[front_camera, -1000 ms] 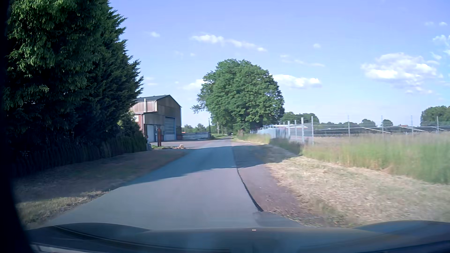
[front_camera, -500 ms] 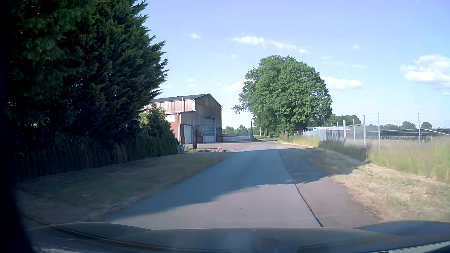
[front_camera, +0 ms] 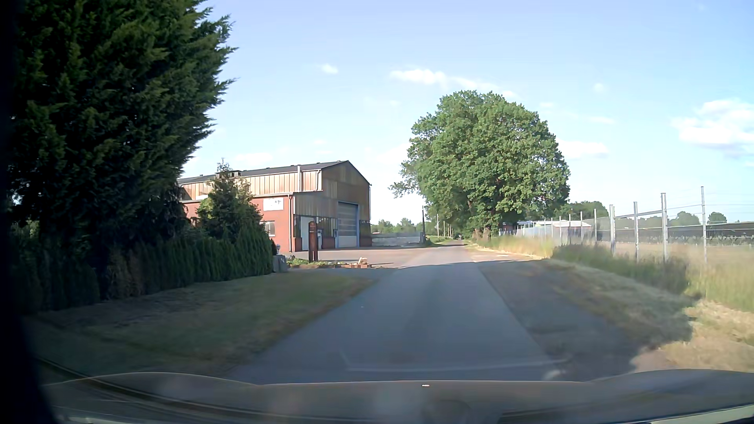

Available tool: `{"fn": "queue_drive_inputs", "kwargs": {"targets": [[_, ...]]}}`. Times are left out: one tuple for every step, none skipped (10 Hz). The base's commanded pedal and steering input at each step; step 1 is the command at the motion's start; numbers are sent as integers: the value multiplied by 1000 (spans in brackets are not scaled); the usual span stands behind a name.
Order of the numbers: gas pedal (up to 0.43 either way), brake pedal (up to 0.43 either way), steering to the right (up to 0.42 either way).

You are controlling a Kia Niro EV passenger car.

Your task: Follow the waypoints while adhering to traffic rules and regulations

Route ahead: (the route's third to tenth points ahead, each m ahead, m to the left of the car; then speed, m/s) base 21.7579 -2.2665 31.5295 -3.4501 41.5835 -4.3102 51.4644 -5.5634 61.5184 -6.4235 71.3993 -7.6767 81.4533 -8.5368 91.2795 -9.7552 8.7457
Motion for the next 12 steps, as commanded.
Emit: {"fn": "queue_drive_inputs", "kwargs": {"targets": [[311, 6, 33], [311, 6, 33], [311, 6, 32], [319, 6, 31], [319, 12, 30], [319, 6, 28], [331, 6, 27], [331, 6, 27], [331, 6, 27], [331, 6, 27], [331, 6, 25], [331, 6, 24]]}}
